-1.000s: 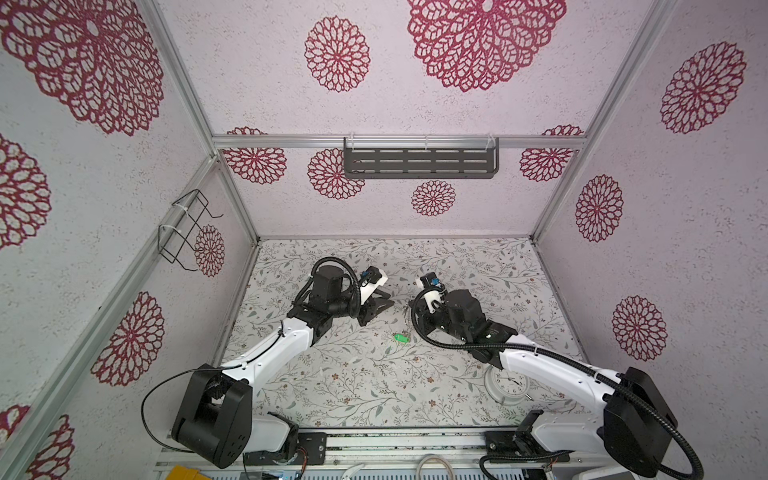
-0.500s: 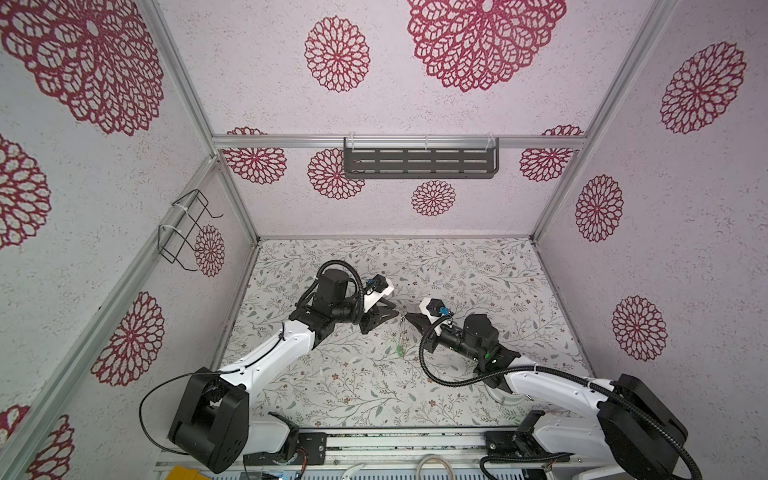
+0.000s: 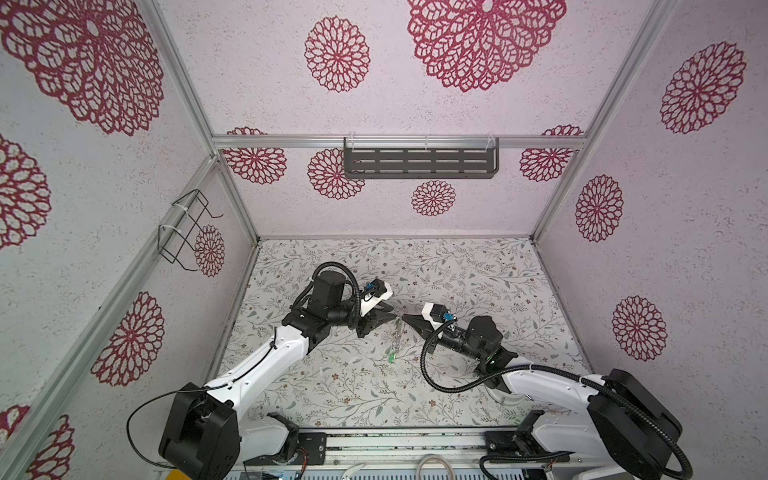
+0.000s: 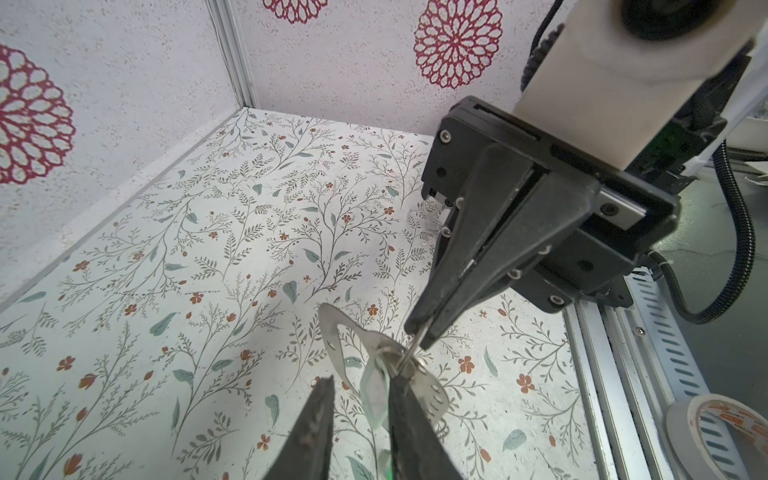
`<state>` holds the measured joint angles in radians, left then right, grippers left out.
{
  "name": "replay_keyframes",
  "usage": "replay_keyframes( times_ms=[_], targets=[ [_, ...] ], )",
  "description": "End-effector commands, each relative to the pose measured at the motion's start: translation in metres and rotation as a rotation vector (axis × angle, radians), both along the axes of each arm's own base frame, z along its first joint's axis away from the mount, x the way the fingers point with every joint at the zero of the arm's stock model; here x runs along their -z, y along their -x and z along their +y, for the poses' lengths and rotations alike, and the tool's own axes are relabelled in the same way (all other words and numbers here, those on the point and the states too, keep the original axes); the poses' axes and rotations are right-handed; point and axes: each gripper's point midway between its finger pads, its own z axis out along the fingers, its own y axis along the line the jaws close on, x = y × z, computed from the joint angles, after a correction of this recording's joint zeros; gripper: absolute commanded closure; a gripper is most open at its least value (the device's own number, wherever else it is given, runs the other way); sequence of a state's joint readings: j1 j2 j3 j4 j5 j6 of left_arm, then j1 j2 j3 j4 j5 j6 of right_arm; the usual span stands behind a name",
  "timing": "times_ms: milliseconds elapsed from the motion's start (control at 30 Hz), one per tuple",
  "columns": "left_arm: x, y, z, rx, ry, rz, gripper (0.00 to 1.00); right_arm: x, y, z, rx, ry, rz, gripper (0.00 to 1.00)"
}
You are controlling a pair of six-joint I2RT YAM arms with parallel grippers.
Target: Remove the keys from the keyring
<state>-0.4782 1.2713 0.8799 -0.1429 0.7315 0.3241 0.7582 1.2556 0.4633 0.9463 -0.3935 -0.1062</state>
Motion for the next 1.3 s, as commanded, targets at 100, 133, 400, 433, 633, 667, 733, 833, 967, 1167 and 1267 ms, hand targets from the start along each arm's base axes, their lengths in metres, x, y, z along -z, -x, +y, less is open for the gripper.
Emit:
replay_keyframes(
  times_ms=[100,133,400,433,633,667,733,833,967,1167,1267],
  targets=[
    [0.0,0.009,-0.001,0.034,-0.007,-0.018,0.73,-0.022,0.007,0.005,-0.072,-0.048,-0.069,1.0],
    [0.0,0.009,-0.002,0.038,-0.005,-0.018,0.72,-0.021,0.007,0.006,-0.073,-0.047,-0.066,1.0],
    [-0.003,0.02,-0.005,0.083,-0.006,-0.029,0.72,-0.023,0.008,0.009,-0.096,-0.055,-0.069,1.0],
    [-0.002,0.021,-0.005,0.087,-0.011,-0.028,0.72,-0.024,0.008,0.009,-0.099,-0.059,-0.069,1.0],
    [-0.001,0.024,-0.007,0.103,-0.018,-0.03,0.75,-0.025,0.012,0.011,-0.125,-0.065,-0.067,1.0],
    [-0.001,0.024,-0.007,0.105,-0.019,-0.031,0.78,-0.024,0.011,0.011,-0.124,-0.064,-0.065,1.0],
    [-0.001,0.025,-0.007,0.109,-0.021,-0.034,0.85,-0.023,0.011,0.011,-0.125,-0.061,-0.063,1.0],
    [-0.002,0.025,-0.006,0.106,-0.025,-0.04,0.95,-0.021,0.009,0.009,-0.106,-0.056,-0.058,1.0],
    [-0.001,0.024,-0.002,0.09,-0.066,-0.066,1.0,-0.014,-0.001,-0.001,-0.014,-0.005,-0.071,0.76],
    [0.004,0.024,0.005,0.084,-0.162,-0.124,1.0,-0.002,-0.005,-0.019,0.083,0.159,-0.138,0.69],
    [0.004,0.024,0.007,0.087,-0.205,-0.159,1.0,-0.001,-0.002,-0.02,0.068,0.212,-0.146,0.69]
  ],
)
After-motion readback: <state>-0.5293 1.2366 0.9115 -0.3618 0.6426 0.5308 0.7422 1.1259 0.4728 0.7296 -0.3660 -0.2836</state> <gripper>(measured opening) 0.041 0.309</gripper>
